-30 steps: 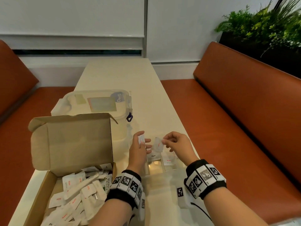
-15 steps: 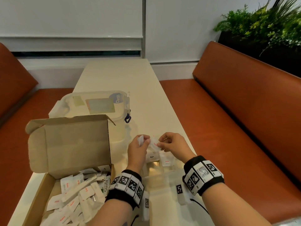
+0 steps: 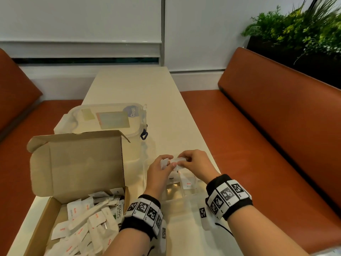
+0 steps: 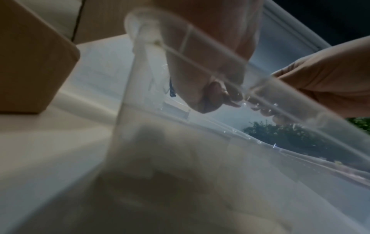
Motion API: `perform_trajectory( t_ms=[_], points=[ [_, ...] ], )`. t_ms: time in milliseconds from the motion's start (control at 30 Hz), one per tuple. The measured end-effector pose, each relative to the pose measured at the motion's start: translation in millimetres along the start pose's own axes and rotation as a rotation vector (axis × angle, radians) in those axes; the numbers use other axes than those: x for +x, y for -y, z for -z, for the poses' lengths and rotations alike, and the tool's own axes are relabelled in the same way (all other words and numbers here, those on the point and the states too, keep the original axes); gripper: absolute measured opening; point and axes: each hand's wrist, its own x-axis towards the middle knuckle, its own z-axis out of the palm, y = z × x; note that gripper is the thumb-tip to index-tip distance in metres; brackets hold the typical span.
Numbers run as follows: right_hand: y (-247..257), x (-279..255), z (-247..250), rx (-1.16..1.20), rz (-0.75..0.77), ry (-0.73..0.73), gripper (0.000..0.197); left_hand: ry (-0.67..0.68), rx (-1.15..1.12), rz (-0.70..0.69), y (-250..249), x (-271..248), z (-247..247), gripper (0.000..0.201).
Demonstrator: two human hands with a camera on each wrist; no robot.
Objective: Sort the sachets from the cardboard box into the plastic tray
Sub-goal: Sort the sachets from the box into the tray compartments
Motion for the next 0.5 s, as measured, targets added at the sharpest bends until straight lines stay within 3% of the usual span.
perform_trajectory(
  t_ms=[267,367,500],
  points=[
    [-15,-7,7,-0.001,-0.058,0.045,0.007,0.007,0.009,0.0,4,-7,-2,0.003],
    [-27,-13,16,0.03,-0.144,0.011,0.006,-0.045,-0.086,0.052,2,-7,-2,0.012],
    [-41,-22,18,-0.038,-0.223,0.052,0.009,-0.09,-0.048,0.026,2,-8,-1,0.019]
  ],
)
